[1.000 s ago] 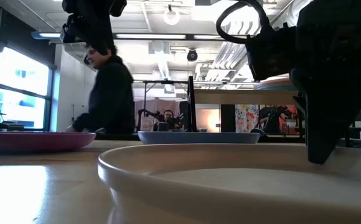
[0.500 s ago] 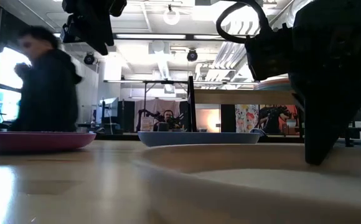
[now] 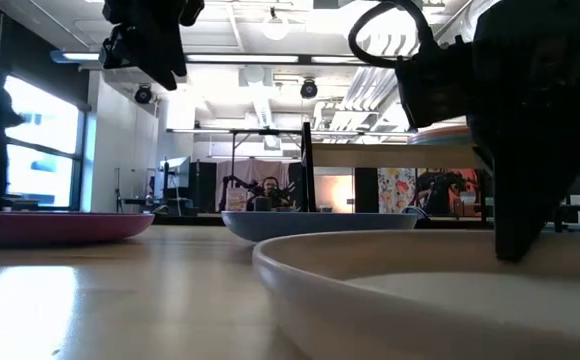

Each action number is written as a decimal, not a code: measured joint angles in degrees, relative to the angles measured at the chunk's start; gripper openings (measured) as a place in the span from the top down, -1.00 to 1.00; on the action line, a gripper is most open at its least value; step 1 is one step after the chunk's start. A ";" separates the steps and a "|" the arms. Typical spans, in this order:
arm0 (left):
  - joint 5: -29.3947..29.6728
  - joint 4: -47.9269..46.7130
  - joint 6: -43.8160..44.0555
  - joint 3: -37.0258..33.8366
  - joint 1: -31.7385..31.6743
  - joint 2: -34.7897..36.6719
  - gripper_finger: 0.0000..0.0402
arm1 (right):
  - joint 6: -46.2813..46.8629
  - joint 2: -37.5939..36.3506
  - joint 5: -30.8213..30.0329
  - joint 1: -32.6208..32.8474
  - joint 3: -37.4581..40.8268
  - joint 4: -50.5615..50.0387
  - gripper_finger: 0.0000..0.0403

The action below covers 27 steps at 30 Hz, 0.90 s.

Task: Place and stack plates onto a shelf
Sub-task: Stack the light gray plate on top of the light orange stacked plates on the shelf

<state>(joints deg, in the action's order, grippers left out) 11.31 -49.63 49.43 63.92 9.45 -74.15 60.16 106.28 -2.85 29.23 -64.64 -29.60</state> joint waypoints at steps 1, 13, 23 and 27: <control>0.00 0.17 0.02 -0.07 0.00 0.00 0.40 | -0.02 -0.20 0.00 -0.13 -0.44 -0.53 1.00; -0.01 0.57 3.01 -4.31 0.00 0.00 0.40 | -0.20 -7.87 -5.65 -2.72 -2.45 -6.66 1.00; -0.02 3.55 2.97 -4.31 0.00 0.00 0.40 | 0.05 -12.34 -6.04 -4.23 -2.47 -8.77 1.00; 0.00 3.72 2.97 -4.31 0.00 0.00 0.40 | 1.29 -14.75 -5.91 -4.50 -2.47 -12.53 1.00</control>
<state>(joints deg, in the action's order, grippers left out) 11.31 -45.91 52.40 59.61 9.45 -74.15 61.45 91.53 -8.76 24.73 -67.11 -42.14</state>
